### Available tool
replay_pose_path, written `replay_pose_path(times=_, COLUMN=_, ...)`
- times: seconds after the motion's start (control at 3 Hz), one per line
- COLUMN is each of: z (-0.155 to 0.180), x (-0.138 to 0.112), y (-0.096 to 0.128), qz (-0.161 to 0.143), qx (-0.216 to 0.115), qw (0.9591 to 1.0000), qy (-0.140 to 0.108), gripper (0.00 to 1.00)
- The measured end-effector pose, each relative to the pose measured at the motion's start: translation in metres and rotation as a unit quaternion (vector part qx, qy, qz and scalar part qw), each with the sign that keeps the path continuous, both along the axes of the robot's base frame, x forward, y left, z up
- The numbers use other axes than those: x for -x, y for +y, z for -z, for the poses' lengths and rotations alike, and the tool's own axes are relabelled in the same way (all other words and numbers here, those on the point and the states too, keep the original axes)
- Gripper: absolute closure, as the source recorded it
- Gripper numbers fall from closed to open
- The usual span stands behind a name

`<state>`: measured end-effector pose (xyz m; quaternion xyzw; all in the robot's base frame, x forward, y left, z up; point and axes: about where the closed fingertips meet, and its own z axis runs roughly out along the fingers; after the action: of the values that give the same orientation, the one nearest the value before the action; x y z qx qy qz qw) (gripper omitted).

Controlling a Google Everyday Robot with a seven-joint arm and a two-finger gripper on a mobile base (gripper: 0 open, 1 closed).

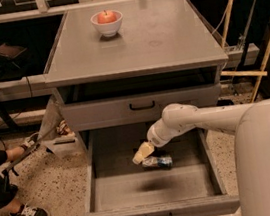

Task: Pick redbull can from middle drawer and place on counter

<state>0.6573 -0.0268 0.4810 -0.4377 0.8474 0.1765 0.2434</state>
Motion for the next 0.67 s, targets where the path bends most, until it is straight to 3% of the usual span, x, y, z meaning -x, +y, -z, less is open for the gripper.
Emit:
replay_pose_path(times=0.33, z=0.027, x=-0.004, y=-0.006, qz=0.002, qx=0.005, qw=1.0000, qy=0.005, gripper=0.00)
replay_pose_path(times=0.67, z=0.071, x=-0.004, y=-0.017, qz=-0.005, qx=0.038, qw=0.9992, qy=-0.005, gripper=0.00)
